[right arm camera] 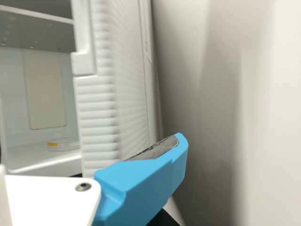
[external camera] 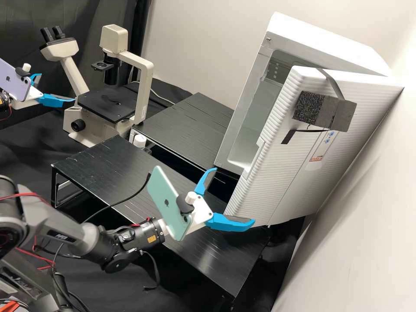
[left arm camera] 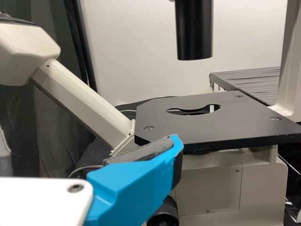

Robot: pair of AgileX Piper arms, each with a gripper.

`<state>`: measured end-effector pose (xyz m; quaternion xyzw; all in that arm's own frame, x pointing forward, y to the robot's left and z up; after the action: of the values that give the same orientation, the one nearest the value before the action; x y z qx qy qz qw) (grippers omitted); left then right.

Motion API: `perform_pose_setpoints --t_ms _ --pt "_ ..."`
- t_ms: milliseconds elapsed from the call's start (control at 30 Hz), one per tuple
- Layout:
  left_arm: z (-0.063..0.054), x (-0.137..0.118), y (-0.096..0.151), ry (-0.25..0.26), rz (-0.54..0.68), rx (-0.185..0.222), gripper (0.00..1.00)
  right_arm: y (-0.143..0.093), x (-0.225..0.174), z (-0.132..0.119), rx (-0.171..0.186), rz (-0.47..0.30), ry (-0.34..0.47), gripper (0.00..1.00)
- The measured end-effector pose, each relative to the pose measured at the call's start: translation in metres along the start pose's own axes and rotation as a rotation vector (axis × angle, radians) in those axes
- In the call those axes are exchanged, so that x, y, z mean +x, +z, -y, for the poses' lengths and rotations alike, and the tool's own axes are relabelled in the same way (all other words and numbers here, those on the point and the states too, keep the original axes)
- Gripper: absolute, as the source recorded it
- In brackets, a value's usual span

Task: Close the incubator door.

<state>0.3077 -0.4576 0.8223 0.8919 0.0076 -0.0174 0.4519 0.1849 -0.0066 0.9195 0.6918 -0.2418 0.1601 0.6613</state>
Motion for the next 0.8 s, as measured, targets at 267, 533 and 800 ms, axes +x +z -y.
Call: perform_pose_setpoints --t_ms 267,533,800 --pt "0.000 0.000 0.000 0.000 0.000 0.000 1.00 -0.012 0.018 0.022 0.012 -0.040 -0.077 1.00" --pt "0.000 0.000 0.000 0.000 0.000 0.000 1.00 -0.034 0.025 0.048 0.056 -0.101 -0.162 1.00" --pt "0.000 0.000 0.000 0.000 0.000 0.000 1.00 -0.057 0.026 0.069 0.039 -0.210 -0.262 1.00"
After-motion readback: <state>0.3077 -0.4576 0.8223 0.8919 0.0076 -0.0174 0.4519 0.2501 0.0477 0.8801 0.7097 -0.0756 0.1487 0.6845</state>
